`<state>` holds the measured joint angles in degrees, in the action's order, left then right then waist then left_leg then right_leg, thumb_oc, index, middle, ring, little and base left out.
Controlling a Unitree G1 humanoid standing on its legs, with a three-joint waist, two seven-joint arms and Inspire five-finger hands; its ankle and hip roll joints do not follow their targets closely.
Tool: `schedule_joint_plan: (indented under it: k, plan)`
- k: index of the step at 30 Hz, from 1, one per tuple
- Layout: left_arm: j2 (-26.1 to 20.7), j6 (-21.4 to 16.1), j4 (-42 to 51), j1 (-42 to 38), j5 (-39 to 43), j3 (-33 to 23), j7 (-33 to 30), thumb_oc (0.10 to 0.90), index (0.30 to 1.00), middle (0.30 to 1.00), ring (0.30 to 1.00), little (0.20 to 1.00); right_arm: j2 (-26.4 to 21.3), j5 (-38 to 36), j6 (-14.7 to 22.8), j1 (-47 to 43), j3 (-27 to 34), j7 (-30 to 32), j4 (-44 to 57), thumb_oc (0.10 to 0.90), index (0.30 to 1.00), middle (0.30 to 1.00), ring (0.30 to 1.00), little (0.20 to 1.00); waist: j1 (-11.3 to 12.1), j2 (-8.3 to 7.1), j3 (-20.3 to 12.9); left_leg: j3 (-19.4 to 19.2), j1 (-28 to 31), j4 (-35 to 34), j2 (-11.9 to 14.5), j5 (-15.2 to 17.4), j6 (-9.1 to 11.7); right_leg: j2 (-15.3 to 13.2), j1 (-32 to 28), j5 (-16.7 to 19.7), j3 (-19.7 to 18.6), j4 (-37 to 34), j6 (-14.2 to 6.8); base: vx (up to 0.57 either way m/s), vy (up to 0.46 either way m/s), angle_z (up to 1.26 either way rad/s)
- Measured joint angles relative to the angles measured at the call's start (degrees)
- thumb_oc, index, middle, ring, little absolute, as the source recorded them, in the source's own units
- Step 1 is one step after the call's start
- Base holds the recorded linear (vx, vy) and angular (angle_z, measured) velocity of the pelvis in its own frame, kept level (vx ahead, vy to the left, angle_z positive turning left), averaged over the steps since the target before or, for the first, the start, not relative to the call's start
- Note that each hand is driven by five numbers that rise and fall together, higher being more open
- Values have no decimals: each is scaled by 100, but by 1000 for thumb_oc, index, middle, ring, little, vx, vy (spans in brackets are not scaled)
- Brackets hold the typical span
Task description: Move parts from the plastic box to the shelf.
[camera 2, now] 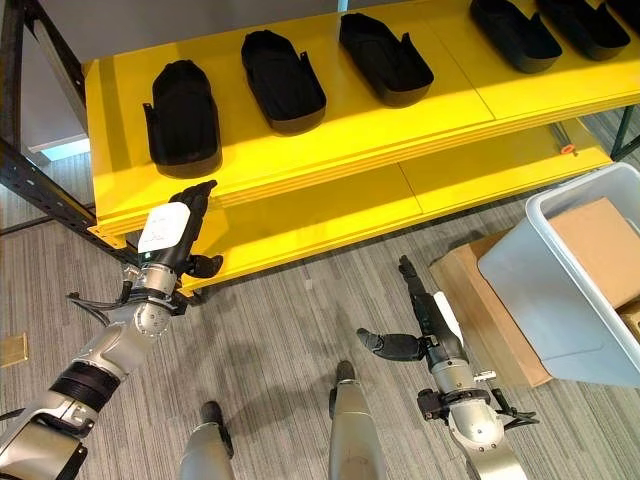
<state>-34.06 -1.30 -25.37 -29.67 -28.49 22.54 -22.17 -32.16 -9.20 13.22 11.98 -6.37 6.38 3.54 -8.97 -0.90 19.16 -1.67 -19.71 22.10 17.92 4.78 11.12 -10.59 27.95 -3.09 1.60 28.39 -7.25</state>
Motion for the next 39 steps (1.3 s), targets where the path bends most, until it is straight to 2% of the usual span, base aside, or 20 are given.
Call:
schedule_joint_plan:
  k: [3,11,16,22,35,39]
  plan:
    - [125,28,-232,-105,3,0,-1,900,1000,1000,1000,1000,-14,0,1,9,0,23,1,900,1000,1000,1000,1000,-15,-2,-1,-18,-1,14,3,9,9,9,18,12,-27,-4,21,-4,-10,-5]
    - [124,131,-401,-147,4,0,-8,900,1000,1000,1000,1000,-43,0,1,110,5,44,2,900,1000,1000,1000,1000,-21,-7,-5,-104,-13,61,17,30,7,31,118,-4,-125,67,-5,-1,-4,-5]
    - [82,201,-809,-461,-4,12,-20,900,1000,1000,1000,1000,-76,-1,2,158,9,44,2,900,1000,1000,1000,1000,-22,-10,-16,-103,-47,96,60,35,16,72,140,6,-128,65,9,1,0,-1]
    - [57,244,-854,-673,-3,12,-114,900,1000,1000,1000,1000,-79,-2,2,159,12,40,3,900,1000,1000,1000,1000,-21,-19,-61,-96,-133,176,84,55,35,92,198,41,-125,81,59,0,0,0]
    - [-327,255,-853,-996,-5,49,-120,900,1000,1000,1000,1000,-80,-5,4,171,33,23,3,900,1000,1000,1000,1000,-21,-29,-159,-90,-216,211,85,68,32,94,287,20,-132,112,26,0,0,0]
    - [-336,256,-1118,-1227,-128,263,-108,900,1000,1000,1000,1000,-80,-4,4,191,35,14,3,900,1000,1000,1000,1000,-40,-29,-160,-91,-217,221,86,70,35,96,287,21,-135,109,26,0,0,0]
